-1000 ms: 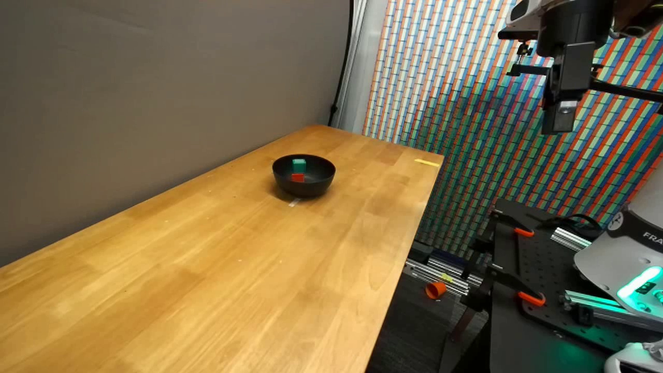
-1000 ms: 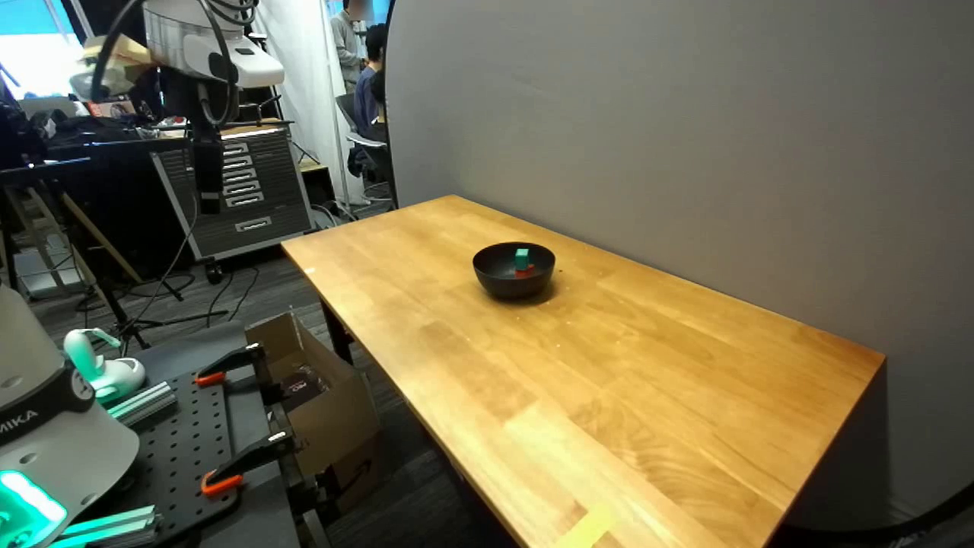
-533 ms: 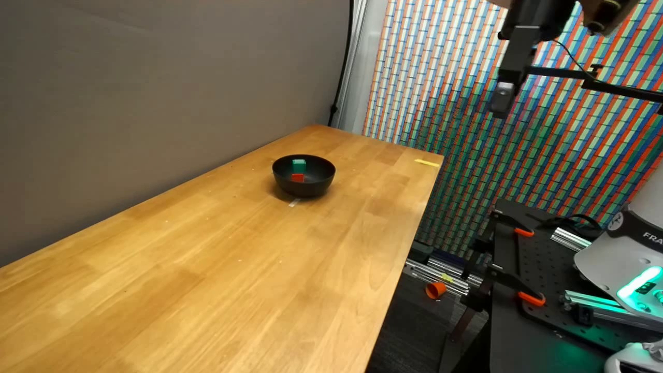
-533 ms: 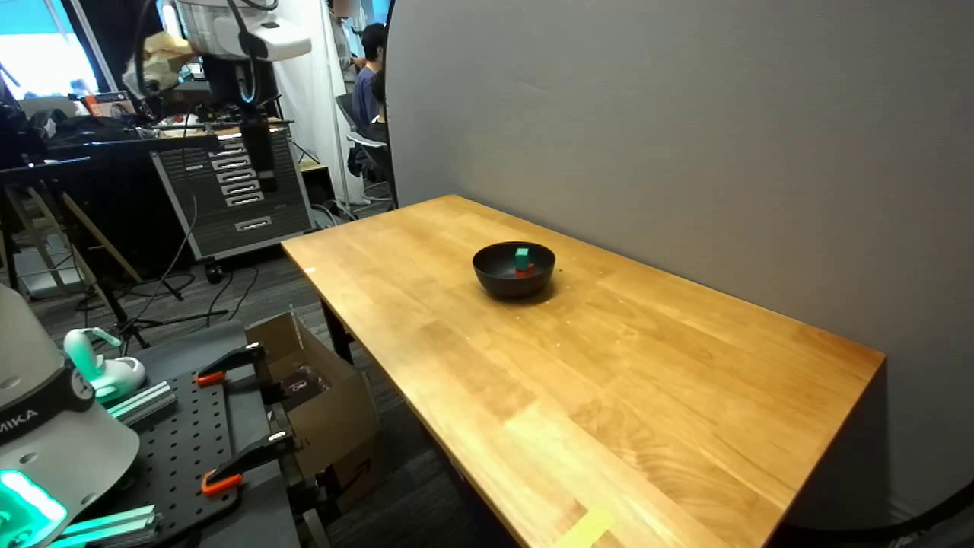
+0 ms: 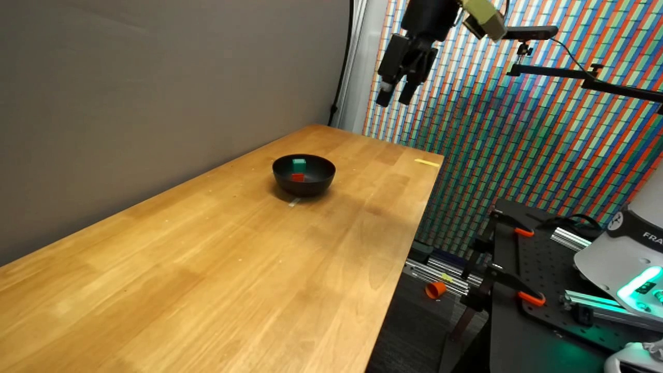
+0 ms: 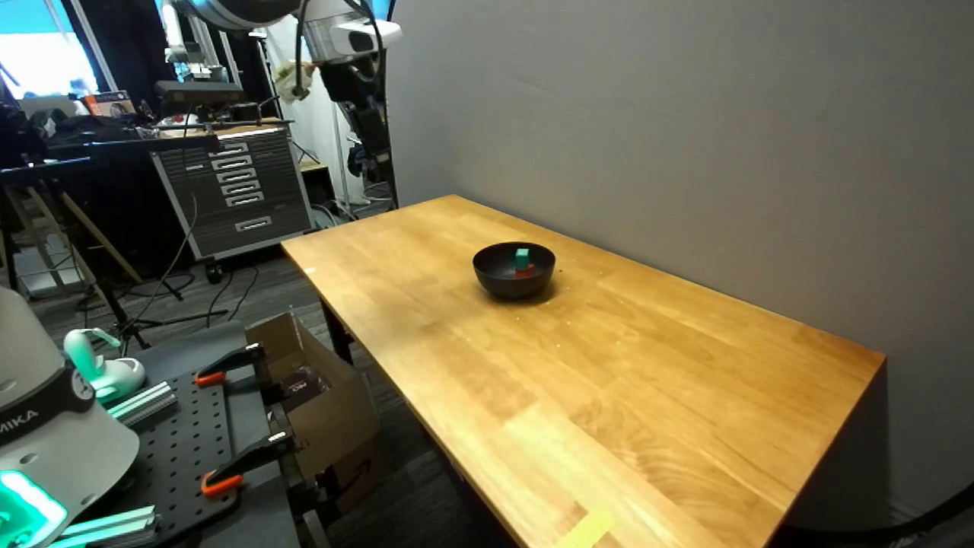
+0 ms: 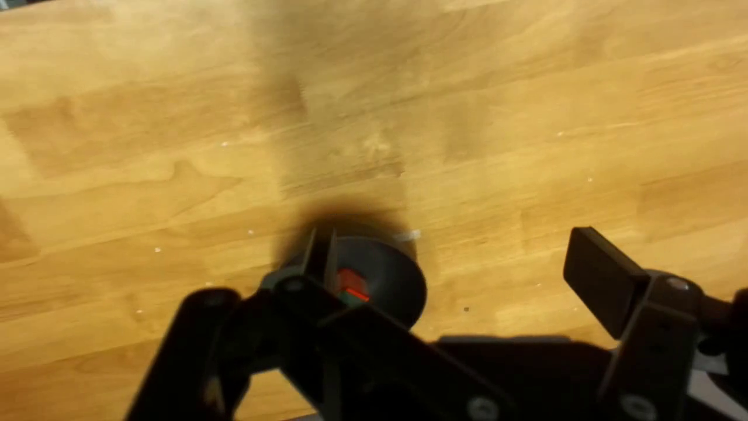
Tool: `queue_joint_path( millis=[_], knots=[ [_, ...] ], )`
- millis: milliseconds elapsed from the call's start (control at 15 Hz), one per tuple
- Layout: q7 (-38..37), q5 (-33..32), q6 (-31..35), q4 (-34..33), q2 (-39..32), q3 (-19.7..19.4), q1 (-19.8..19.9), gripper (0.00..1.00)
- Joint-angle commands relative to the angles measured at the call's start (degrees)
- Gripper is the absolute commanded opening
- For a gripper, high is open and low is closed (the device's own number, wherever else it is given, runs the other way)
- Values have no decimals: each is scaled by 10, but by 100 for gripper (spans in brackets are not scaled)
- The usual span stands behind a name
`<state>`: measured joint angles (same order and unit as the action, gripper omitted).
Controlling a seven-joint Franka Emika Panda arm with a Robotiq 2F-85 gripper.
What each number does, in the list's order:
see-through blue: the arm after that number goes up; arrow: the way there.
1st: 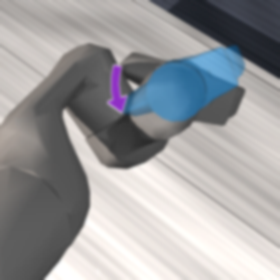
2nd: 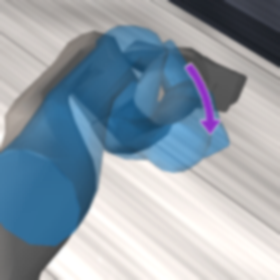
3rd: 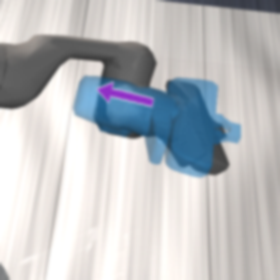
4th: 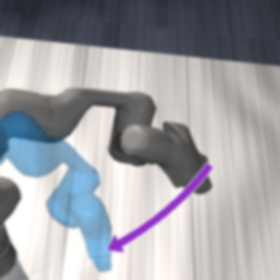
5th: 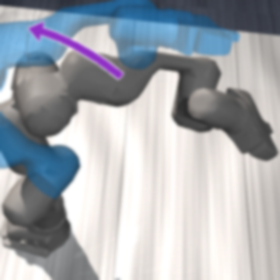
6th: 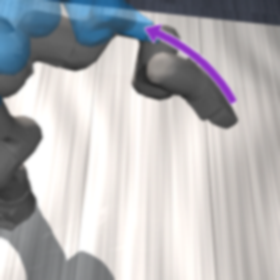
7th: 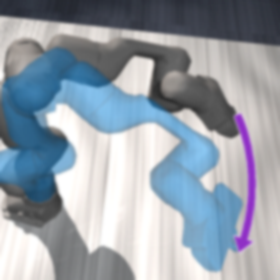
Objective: Take the blocks out of the bowl and put them on the table
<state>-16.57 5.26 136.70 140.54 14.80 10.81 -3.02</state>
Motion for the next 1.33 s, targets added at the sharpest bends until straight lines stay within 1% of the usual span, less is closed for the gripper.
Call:
queue_joint_path(
  millis=[0,133,333,533,733,1067,1267],
  knots=[
    [-80,-106,-38,-138,-140,-6,36,100],
    [-80,-116,-65,-200,-204,-29,30,100],
    [-37,-71,-94,-292,-299,-55,20,100],
    [-8,-37,-119,-381,-390,-61,14,100],
    [3,-27,-139,-468,-473,-67,4,100],
    [8,-26,-164,-609,-591,-77,-8,100],
    [8,-34,-193,-689,-651,-87,-14,100]
  ],
)
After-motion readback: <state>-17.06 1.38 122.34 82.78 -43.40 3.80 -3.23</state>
